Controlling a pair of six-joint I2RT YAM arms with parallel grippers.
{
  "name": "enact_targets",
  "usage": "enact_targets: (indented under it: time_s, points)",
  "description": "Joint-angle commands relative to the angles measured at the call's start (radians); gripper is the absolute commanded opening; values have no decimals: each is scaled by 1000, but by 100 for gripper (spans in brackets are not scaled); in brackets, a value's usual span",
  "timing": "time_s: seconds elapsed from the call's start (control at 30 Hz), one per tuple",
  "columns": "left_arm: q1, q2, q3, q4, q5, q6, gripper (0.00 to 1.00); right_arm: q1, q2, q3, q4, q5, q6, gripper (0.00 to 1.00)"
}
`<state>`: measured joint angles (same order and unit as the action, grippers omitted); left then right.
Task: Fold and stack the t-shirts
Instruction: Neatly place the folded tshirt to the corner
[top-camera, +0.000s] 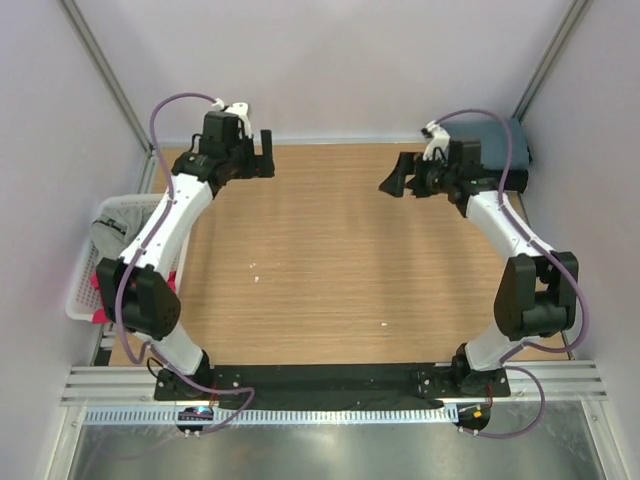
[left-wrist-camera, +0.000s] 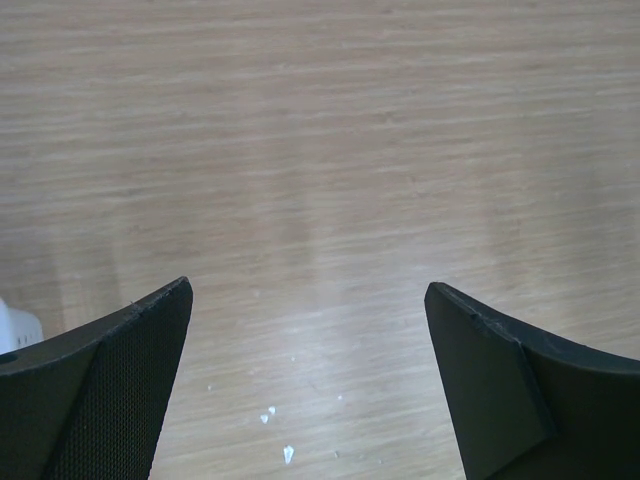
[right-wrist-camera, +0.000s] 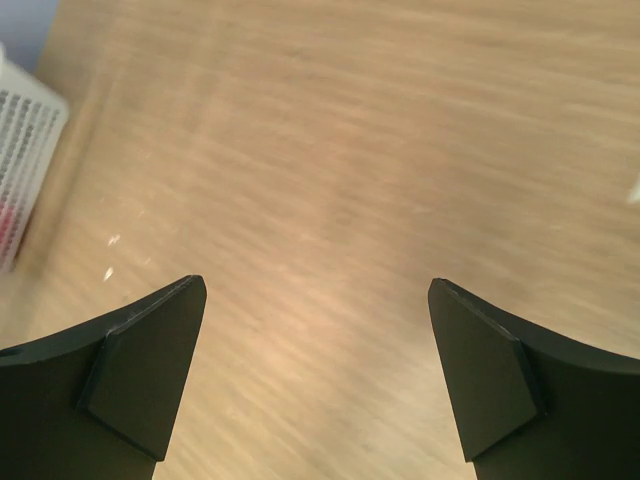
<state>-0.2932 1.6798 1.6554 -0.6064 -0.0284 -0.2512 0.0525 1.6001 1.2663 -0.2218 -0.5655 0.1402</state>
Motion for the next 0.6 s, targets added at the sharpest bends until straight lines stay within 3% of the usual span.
enact_targets:
  time_s: [0.0, 0.2, 0.4, 0.57]
  points:
    - [-4, -142, -141, 74, 7, -8, 100, 41, -141, -89, 76, -8, 62, 100]
    - [26, -374, -462, 212, -8, 59, 100, 55, -203, -173, 18, 167, 205, 100]
    - [34, -465, -546, 240, -44, 99, 100, 55, -256, -280, 145, 142, 211, 100]
    - [63, -502, -608, 307, -39, 110, 100, 55, -227, -275, 144, 191, 151, 100]
